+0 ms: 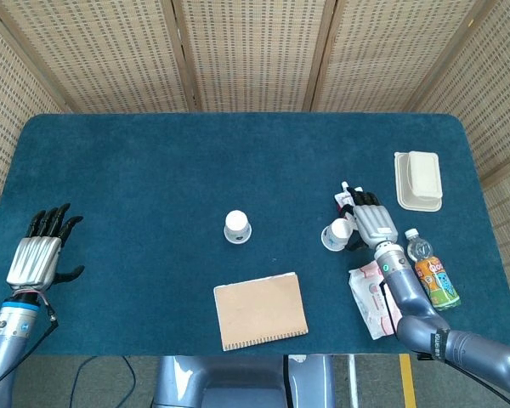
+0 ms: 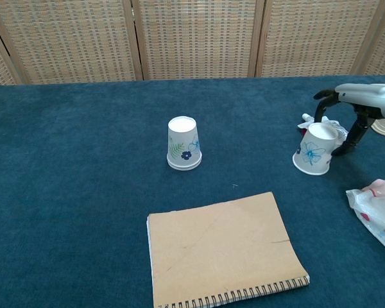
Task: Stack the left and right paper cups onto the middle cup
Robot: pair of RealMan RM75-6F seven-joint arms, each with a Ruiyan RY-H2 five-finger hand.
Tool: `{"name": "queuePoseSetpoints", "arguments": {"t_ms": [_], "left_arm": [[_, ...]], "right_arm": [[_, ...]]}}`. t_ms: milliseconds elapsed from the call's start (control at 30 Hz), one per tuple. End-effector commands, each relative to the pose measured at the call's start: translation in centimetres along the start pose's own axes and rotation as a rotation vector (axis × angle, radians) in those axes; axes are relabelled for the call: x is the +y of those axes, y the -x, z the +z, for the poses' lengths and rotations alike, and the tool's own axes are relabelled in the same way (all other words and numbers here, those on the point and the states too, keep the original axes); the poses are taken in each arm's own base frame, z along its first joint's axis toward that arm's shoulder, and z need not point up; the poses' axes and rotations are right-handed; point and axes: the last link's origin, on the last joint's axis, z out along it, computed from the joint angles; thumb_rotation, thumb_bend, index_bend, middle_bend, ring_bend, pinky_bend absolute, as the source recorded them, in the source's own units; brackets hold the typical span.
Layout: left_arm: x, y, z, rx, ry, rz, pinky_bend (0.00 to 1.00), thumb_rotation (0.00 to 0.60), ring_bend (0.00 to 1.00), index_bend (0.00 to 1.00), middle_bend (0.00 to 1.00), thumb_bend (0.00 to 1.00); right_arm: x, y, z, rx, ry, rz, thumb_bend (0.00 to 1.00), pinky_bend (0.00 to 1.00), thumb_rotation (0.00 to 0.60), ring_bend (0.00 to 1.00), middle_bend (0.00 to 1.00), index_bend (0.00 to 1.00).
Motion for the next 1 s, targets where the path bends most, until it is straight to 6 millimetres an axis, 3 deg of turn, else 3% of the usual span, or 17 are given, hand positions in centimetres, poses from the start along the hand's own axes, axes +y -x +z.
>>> {"name": "queuePoseSetpoints", "arguments": {"t_ms": [33,200,333,467,633,1000], "left_arm": [[0.0,0.0,0.0,-0.001,0.001,0.001,0.00,0.600,0.00,0.17,0.00,0.22],[0.0,0.0,0.0,0.001,0.000,-0.002,0.00,0.600,0.00,0.17,0.00,0.22],[-0.1,0.0,0.1,0.001,-0.002,-0.004,0.00,0.600,0.00,0.16,0.00,0.22],[-0.1,0.0,0.1,0.003,-0.003,-0.008,0.00,0.600,0.00,0.16,0.00,0.22],[-0.1,-0.2,0.0,0.005,-0.002,-0.017,0.00,0.600,0.00,0.16,0.00,0.22],[-0.8,-0.4,0.1,-0.008,-0.003,-0.052,0.00,0.600,0.00,0.16,0.00,0.22]], "right_arm": [[-0.1,0.1,0.2,0.002,-0.003,0.002,0.12,0.09,0.600,0.00,0.08,0.48],[-0.4,-0.2,0.1,0.029,-0.017,0.011,0.13,0.11,0.600,0.00,0.11,0.53],[-1.4,-1.5,-0.3,0.062,-0.051,0.027,0.13,0.11,0.600,0.00,0.11,0.53],[-3.9,-4.3,-1.4,0.129,-0.137,0.058,0.13,0.14,0.600,0.00,0.12,0.53],[-6.6,-5.6,-2.3,0.144,-0.212,0.100,0.13,0.14,0.600,0.00,0.12,0.54],[-12.8,-5.1,-1.1,0.129,-0.287,0.092,0.13,0.14,0.600,0.00,0.12,0.54]]}}
